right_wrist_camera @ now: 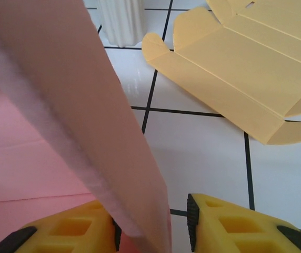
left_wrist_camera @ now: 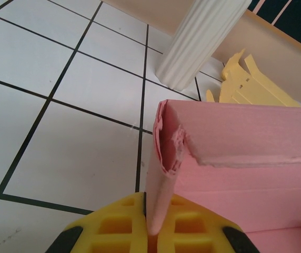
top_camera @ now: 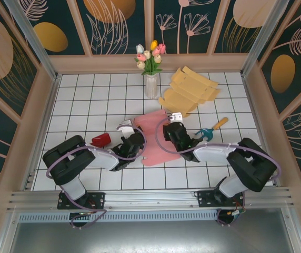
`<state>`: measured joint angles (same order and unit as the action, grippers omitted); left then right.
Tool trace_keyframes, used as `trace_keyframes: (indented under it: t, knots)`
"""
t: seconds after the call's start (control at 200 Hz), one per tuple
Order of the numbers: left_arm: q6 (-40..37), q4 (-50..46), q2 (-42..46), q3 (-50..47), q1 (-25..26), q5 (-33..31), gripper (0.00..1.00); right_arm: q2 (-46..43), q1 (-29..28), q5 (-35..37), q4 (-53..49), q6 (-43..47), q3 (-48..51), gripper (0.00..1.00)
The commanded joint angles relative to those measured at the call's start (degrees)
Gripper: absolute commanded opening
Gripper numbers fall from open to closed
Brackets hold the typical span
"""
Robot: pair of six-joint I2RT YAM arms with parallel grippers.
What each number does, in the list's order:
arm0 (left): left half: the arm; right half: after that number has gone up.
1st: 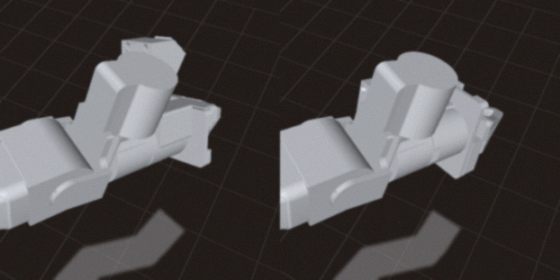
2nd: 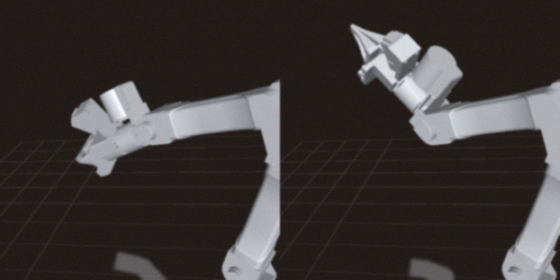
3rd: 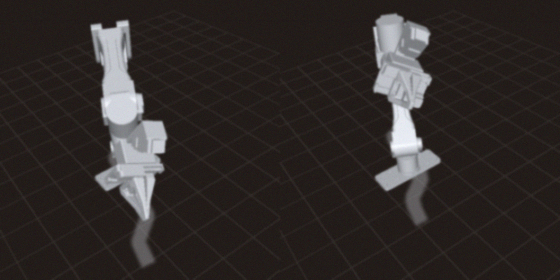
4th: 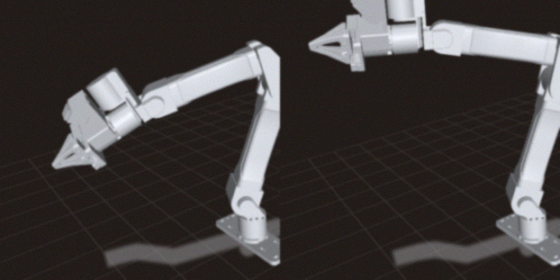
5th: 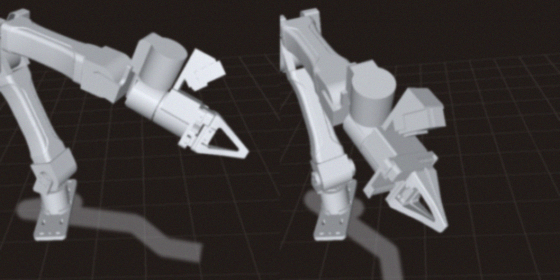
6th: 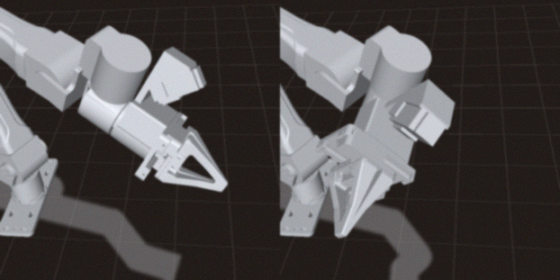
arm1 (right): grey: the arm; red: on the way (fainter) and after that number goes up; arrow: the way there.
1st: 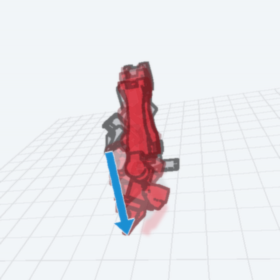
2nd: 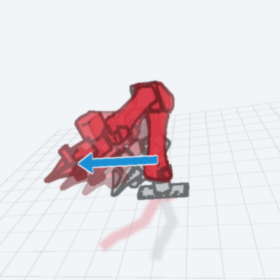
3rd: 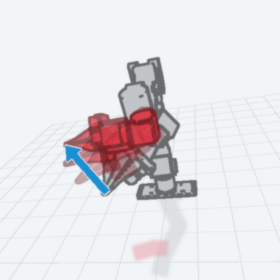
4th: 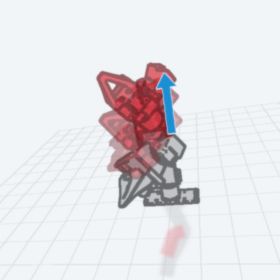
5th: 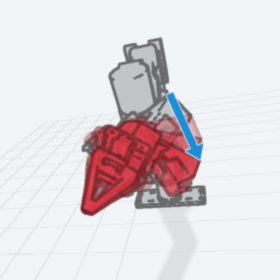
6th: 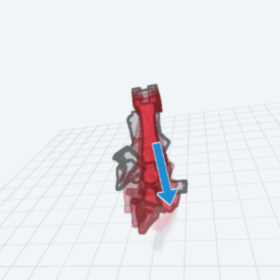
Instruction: Fold the paper box
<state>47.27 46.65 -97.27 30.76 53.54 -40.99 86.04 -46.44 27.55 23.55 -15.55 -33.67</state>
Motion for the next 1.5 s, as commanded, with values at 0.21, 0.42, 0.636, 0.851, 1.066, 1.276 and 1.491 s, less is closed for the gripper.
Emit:
trace_keyframes:
  t: [0.21, 0.42, 0.636, 0.851, 1.066, 1.276, 1.491]
  knots:
    - [1.9, -2.2, -0.6, 1.7, -0.3, -3.0, 0.00, 3.0, 0.4, 14.3, -4.0, -4.3, -4.2, 0.06]
    - [2.0, -2.7, -2.5, 2.5, -0.3, -4.5, 0.00, 1.1, 0.4, 12.6, -1.8, -3.2, -1.5, 0.14]
    - [1.0, -3.1, -3.7, 3.7, -0.3, -3.4, 0.00, -4.1, -0.4, -3.0, 3.6, -0.7, 1.7, 0.42]
    - [-3.9, -4.1, -3.8, 5.3, -0.3, -2.9, 0.00, -16.1, -2.8, -5.6, -0.1, 0.7, 6.2, 0.49]
    - [-13.2, -4.8, -2.7, 6.5, -0.3, -0.9, 0.00, -32.0, -2.8, -2.8, -14.5, 0.9, 5.2, 0.51]
    - [-30.0, -11.1, 1.0, 9.6, -0.3, 7.4, 0.00, -41.3, -1.3, 2.4, -29.0, 3.4, 0.0, 0.57]
    - [-41.1, -29.4, 3.4, 17.7, -0.3, 11.9, 0.00, -45.1, 1.7, 3.8, -27.1, 1.8, 3.1, 0.60]
